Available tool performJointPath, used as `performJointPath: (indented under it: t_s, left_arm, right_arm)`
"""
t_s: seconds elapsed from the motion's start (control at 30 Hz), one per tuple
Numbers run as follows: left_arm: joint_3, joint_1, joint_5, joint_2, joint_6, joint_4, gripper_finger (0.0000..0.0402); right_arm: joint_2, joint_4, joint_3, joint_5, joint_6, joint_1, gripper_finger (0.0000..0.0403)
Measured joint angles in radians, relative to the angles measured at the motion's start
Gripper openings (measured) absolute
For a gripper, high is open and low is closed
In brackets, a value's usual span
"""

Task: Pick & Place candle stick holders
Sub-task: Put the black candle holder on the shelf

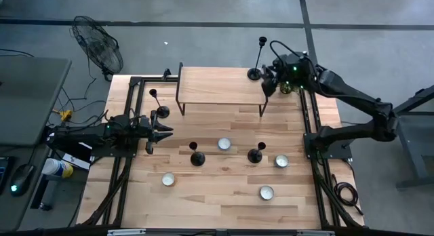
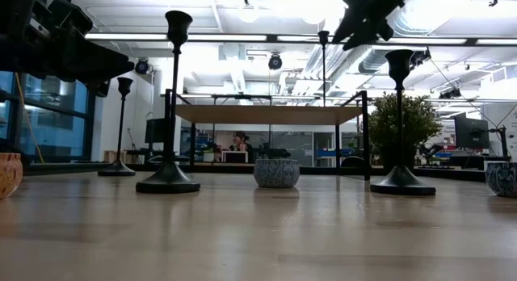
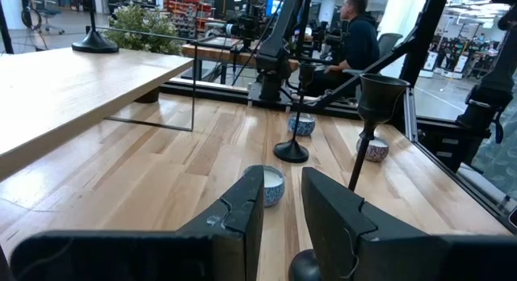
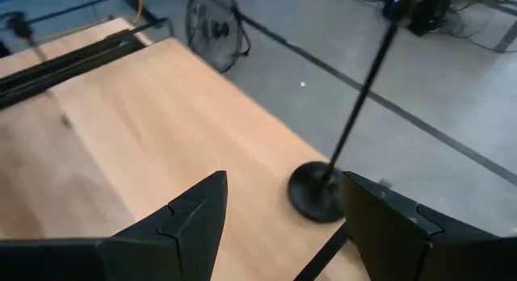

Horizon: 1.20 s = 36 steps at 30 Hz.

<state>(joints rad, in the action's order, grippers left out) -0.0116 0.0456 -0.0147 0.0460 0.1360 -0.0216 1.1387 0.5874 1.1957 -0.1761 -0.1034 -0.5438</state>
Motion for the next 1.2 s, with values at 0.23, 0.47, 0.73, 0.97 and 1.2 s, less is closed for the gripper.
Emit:
performJointPath:
  t_s: [0.23,0.47,0.73,0.97,1.2]
  left_arm:
    - [0.000,0.000,0.000,0.000,0.000,0.000,0.0083]
    - [0.000,0.000,0.000,0.000,0.000,0.002,0.0083]
    - [0.000,0.000,0.000,0.000,0.000,0.003,0.0083]
    - [0.000,0.000,0.000,0.000,0.000,0.002,0.0083]
    - [0.000,0.000,0.000,0.000,0.000,0.003,0.0083]
  right_arm:
    - [-0.050,0.081,0.000,0.011,0.056,0.093,0.0232]
    - [-0.089,0.204,0.000,0.064,0.055,0.175,0.0229]
    - [-0.100,0.345,0.000,0.125,-0.098,0.270,0.0228]
    - [-0.092,0.417,0.000,0.161,-0.248,0.355,0.0225]
    - [-0.078,0.426,0.000,0.148,-0.257,0.475,0.0225]
